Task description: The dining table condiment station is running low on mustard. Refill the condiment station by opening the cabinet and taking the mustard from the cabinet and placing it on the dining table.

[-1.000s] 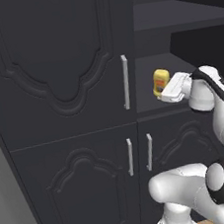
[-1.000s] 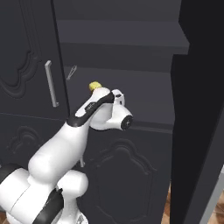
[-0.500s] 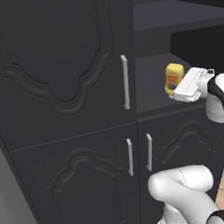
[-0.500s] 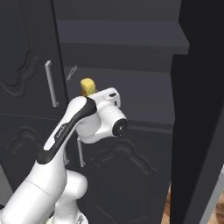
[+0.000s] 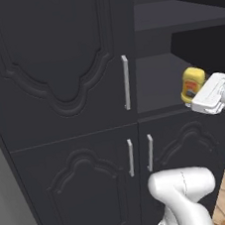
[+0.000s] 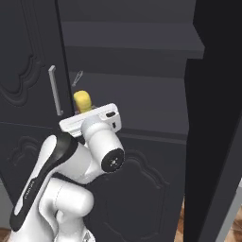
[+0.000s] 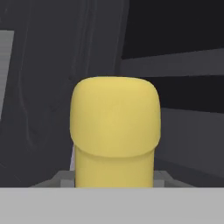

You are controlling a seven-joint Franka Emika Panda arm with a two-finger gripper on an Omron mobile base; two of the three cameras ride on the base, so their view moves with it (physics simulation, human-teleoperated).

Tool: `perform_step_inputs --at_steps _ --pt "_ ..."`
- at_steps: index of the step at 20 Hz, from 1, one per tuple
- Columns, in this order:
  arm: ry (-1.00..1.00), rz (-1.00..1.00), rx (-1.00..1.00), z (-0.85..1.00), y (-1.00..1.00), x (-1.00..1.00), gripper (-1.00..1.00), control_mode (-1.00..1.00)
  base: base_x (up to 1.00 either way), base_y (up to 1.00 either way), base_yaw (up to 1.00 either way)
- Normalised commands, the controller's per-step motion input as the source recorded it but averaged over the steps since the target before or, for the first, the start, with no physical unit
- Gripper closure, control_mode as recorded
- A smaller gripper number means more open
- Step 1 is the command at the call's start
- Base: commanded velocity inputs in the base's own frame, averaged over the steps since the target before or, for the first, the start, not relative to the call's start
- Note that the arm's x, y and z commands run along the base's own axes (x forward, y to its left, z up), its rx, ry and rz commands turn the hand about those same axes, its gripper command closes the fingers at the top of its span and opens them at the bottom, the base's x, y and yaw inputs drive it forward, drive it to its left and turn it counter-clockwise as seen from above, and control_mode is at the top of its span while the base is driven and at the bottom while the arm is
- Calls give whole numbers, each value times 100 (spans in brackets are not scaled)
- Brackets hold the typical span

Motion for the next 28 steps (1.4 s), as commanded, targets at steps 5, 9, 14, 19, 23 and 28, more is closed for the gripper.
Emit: perform_step_inputs --at_steps 5,9,14,19,23,28 --pt "3 -3 1 34 0 -70 100 -100 0 0 0" --pt "2 0 0 14 0 -11 100 -100 0 0 0" --pt "1 0 0 0 0 0 100 -100 0 0 0" --pt "-1 0 0 0 -2 0 100 100 -9 0 0" --pt "0 0 0 0 0 0 100 100 -60 29 26" --pt "0 0 0 0 0 0 100 100 -12 78 48"
